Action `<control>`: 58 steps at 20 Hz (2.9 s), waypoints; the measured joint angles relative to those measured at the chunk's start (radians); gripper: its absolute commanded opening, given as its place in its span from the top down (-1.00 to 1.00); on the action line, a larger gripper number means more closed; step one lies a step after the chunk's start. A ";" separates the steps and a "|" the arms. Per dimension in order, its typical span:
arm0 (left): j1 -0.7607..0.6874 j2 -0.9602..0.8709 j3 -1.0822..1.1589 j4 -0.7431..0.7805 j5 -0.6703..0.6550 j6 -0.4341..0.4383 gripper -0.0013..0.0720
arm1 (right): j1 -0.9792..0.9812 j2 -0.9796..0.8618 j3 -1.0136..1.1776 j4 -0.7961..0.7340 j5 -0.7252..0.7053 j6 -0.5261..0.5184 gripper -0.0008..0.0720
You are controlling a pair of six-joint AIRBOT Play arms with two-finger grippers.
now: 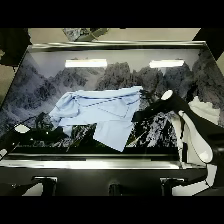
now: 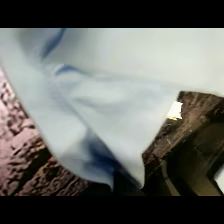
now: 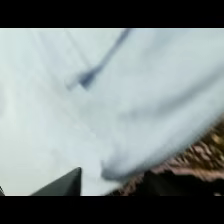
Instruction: Fold the shirts.
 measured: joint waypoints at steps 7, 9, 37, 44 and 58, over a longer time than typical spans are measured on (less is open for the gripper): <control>0.070 0.032 0.227 0.024 -0.095 0.112 0.86 | 0.040 0.089 0.032 0.003 -0.109 -0.005 0.83; 0.119 0.082 0.399 0.027 -0.127 0.123 0.86 | 0.043 0.216 0.113 -0.088 -0.126 -0.045 0.83; 0.209 0.111 1.061 0.201 -0.341 -0.110 0.86 | 0.045 0.559 0.540 -0.830 0.074 0.186 0.83; 0.110 -0.336 0.962 0.274 -0.095 -0.110 0.86 | 0.045 0.032 0.541 -0.544 -0.221 0.216 0.83; 0.121 -0.492 0.925 0.296 -0.266 -0.011 0.86 | -0.054 -0.098 0.538 -0.457 -0.081 0.082 0.83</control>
